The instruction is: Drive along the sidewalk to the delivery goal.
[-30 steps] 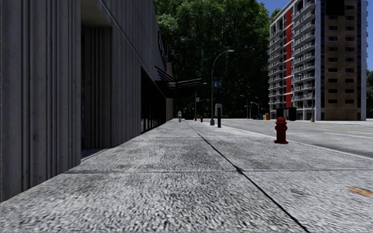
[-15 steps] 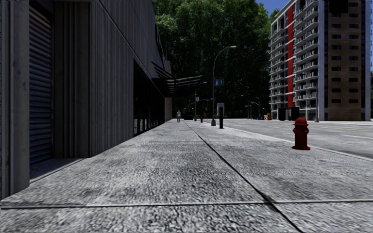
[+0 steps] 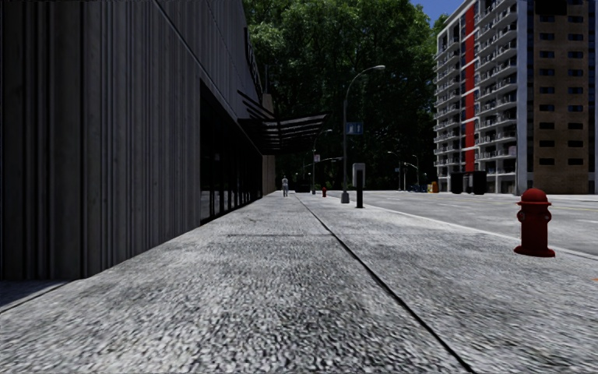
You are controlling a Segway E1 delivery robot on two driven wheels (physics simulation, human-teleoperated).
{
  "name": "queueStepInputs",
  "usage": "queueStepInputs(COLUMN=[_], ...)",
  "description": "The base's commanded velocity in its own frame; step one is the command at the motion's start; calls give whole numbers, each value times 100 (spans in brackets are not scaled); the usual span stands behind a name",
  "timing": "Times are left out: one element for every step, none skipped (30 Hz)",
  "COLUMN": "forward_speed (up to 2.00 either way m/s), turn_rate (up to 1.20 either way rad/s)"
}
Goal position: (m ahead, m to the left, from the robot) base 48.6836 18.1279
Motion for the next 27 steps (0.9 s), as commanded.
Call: queueStepInputs(forward_speed=[200,200,200,200,200,200,200,200,200,200,200,200,200,200,200,200,200,200,200,200,200,200,200,200,200,200,200], turn_rate=[0,0,0,0,0,0,21,21,41,45,31,13,13,0,0,0,0,0,0,0,0,0,0,0,0,0,0])
